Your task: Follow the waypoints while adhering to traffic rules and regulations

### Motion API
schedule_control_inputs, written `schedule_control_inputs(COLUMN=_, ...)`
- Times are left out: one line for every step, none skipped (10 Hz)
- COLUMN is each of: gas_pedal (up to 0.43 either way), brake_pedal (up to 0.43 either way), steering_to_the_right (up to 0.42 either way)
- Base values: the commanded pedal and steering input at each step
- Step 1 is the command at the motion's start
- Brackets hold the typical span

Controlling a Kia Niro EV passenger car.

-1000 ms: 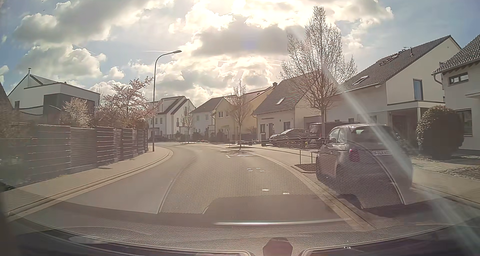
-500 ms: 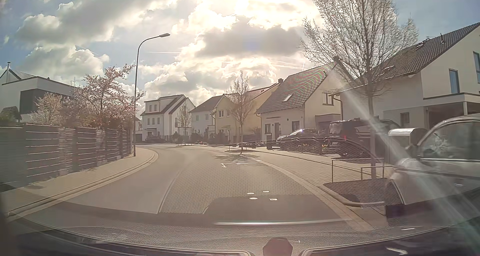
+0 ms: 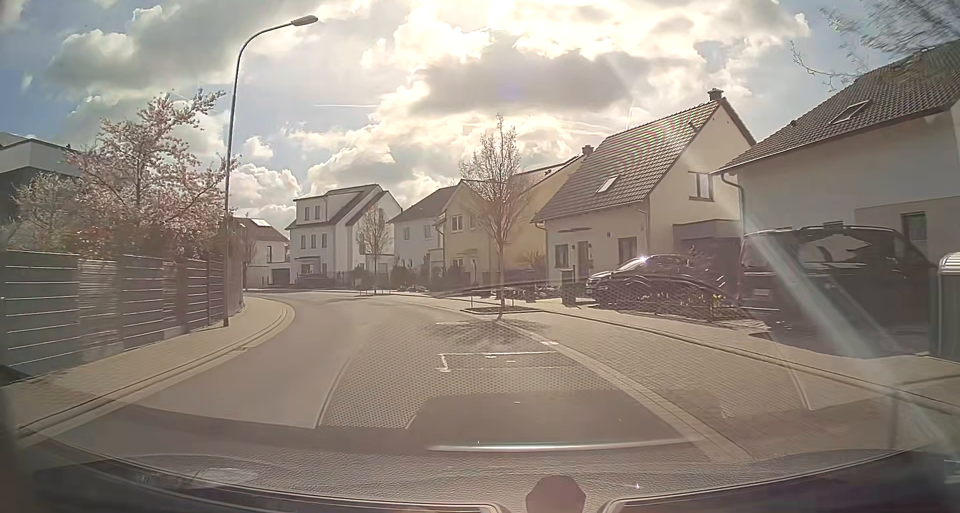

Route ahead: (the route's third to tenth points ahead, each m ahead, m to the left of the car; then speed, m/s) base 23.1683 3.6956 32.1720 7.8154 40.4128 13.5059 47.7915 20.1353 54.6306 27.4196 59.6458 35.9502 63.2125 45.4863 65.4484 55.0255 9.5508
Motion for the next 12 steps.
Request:
schedule_control_inputs(gas_pedal=0.11, brake_pedal=0.0, steering_to_the_right=-0.051)
schedule_control_inputs(gas_pedal=0.11, brake_pedal=0.0, steering_to_the_right=-0.052)
schedule_control_inputs(gas_pedal=0.11, brake_pedal=0.0, steering_to_the_right=-0.054)
schedule_control_inputs(gas_pedal=0.11, brake_pedal=0.0, steering_to_the_right=-0.054)
schedule_control_inputs(gas_pedal=0.118, brake_pedal=0.0, steering_to_the_right=-0.056)
schedule_control_inputs(gas_pedal=0.118, brake_pedal=0.0, steering_to_the_right=-0.061)
schedule_control_inputs(gas_pedal=0.118, brake_pedal=0.0, steering_to_the_right=-0.065)
schedule_control_inputs(gas_pedal=0.118, brake_pedal=0.0, steering_to_the_right=-0.068)
schedule_control_inputs(gas_pedal=0.118, brake_pedal=0.0, steering_to_the_right=-0.072)
schedule_control_inputs(gas_pedal=0.118, brake_pedal=0.0, steering_to_the_right=-0.072)
schedule_control_inputs(gas_pedal=0.118, brake_pedal=0.0, steering_to_the_right=-0.072)
schedule_control_inputs(gas_pedal=0.118, brake_pedal=0.0, steering_to_the_right=-0.072)
